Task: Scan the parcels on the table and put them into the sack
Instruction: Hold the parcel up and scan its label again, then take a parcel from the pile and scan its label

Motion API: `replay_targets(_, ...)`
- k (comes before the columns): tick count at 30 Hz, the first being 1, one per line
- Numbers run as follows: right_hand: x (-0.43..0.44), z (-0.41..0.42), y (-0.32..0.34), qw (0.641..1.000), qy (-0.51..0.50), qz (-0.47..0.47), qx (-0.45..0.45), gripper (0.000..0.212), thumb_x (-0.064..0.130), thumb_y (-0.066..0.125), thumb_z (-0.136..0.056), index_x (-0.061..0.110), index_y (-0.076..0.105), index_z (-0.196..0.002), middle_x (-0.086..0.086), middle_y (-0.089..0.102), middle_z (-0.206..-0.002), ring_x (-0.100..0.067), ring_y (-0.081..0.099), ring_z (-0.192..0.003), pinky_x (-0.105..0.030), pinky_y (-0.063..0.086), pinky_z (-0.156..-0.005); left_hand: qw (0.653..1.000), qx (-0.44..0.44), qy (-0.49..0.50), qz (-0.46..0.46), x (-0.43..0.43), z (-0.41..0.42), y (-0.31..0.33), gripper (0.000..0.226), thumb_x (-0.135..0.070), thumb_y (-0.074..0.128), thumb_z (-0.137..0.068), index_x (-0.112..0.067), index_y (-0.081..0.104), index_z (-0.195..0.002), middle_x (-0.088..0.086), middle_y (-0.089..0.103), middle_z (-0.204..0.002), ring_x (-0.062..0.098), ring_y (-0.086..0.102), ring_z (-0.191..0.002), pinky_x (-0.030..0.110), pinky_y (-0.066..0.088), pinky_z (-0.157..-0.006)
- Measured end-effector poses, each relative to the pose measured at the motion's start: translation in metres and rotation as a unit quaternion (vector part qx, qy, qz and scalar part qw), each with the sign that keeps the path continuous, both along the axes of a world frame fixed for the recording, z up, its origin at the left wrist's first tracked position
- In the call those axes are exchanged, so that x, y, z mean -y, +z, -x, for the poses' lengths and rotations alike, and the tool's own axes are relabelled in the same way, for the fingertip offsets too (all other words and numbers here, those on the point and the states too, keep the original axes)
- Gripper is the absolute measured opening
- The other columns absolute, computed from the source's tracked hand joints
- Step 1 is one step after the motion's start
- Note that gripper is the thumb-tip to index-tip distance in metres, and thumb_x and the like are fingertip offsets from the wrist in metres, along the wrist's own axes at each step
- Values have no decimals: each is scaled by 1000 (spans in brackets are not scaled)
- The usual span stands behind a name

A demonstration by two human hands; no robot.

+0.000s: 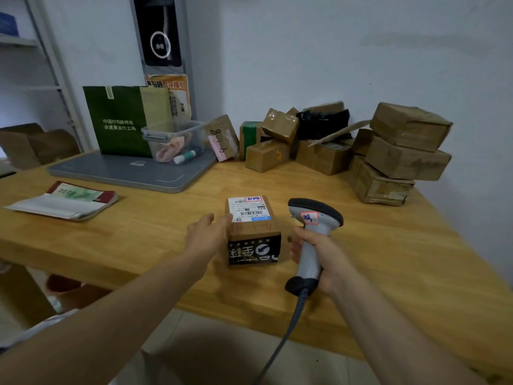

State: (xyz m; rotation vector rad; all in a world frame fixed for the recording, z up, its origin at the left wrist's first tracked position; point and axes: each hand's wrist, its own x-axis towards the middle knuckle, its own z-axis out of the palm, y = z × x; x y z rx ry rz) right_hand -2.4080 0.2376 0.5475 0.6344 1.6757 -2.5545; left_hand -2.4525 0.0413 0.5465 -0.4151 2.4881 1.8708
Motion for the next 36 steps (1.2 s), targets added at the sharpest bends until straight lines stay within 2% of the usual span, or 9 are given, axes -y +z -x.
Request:
replay_targets(7, 19, 1, 3, 999, 3, -33, -18, 27, 17, 76, -78, 14, 58, -99, -10, 66, -90, -23, 61, -75, -33, 48, -61, 994, 32, -55, -84, -5, -9, 7, 76, -35, 61, -93, -18, 18, -153, 15, 53, -133, 26, 64, -97, 39, 58, -80)
replay_targets(9, 14, 0, 4, 998, -30, -32, -39, 25, 15, 76, -78, 15, 59, -97, -8, 64, -85, -21, 60, -71, -33, 48, -61, 997, 31, -51, -52, -3, -16, 16, 74, -35, 56, -95, -19, 14, -153, 16, 57, -123, 27, 66, -84, 36, 59, -63)
replay_targets(11, 8, -1, 7, 996, -62, -17, -54, 21, 13, 74, -80, 16, 57, -93, -6, 61, -79, -19, 58, -67, -32, 47, -58, 994, -18, -56, 97, 1, -14, 21, 76, -31, 55, -94, -23, 11, -154, 13, 43, -139, 29, 58, -108, 40, 55, -79)
replay_targets(14, 7, -6, 7, 996, -70, -13, -49, 21, 13, 74, -81, 15, 59, -95, -6, 63, -83, -19, 60, -71, -32, 49, -61, 900, -114, -164, 387, 3, 4, 35, 100, -26, 69, -81, -28, 1, -154, 5, 4, -159, 28, 11, -145, 48, 17, -117)
replay_targets(17, 11, -13, 1, 998, -52, -6, -46, 20, 10, 74, -80, 8, 63, -96, -9, 68, -80, -20, 64, -69, -35, 55, -71, 804, -115, -309, 495, -10, 33, 52, 112, -29, 72, -78, -24, -11, -153, 0, -16, -161, 20, -19, -146, 46, -9, -116)
replay_targets(22, 12, -23, -6, 997, -42, 19, -56, 19, 8, 73, -81, 2, 65, -97, -13, 71, -75, -22, 67, -65, -36, 58, -70, 728, -22, -396, 559, -33, 61, 71, 114, -41, 74, -75, -24, -7, -153, 11, 7, -160, 30, 6, -147, 46, 13, -118)
replay_targets(26, 9, -26, -5, 994, -72, 49, -62, 24, 13, 74, -82, 8, 61, -102, -14, 71, -87, -29, 72, -77, -38, 60, -71, 698, 18, -349, 625, -41, 51, 75, 115, -80, 62, -62, -24, 17, -152, 12, 30, -147, 32, 28, -135, 46, 30, -108)
replay_targets(30, 9, -31, -5, 992, -82, 61, -79, 21, 18, 74, -82, 13, 61, -99, -14, 71, -92, -31, 72, -85, -42, 58, -80, 794, 56, -282, 537, -35, 37, 70, 102, -89, 35, -66, -8, 57, -124, 7, 60, -105, 21, 57, -94, 31, 47, -76)
replay_targets(36, 25, -37, -4, 993, -31, 72, -84, 24, 21, 73, -82, 17, 63, -104, -10, 72, -100, -22, 70, -90, -38, 58, -78, 957, 92, -197, 192, -1, 15, 50, 37, -39, 48, -99, -6, 64, -104, 6, 64, -89, 16, 53, -73, 26, 48, -59)
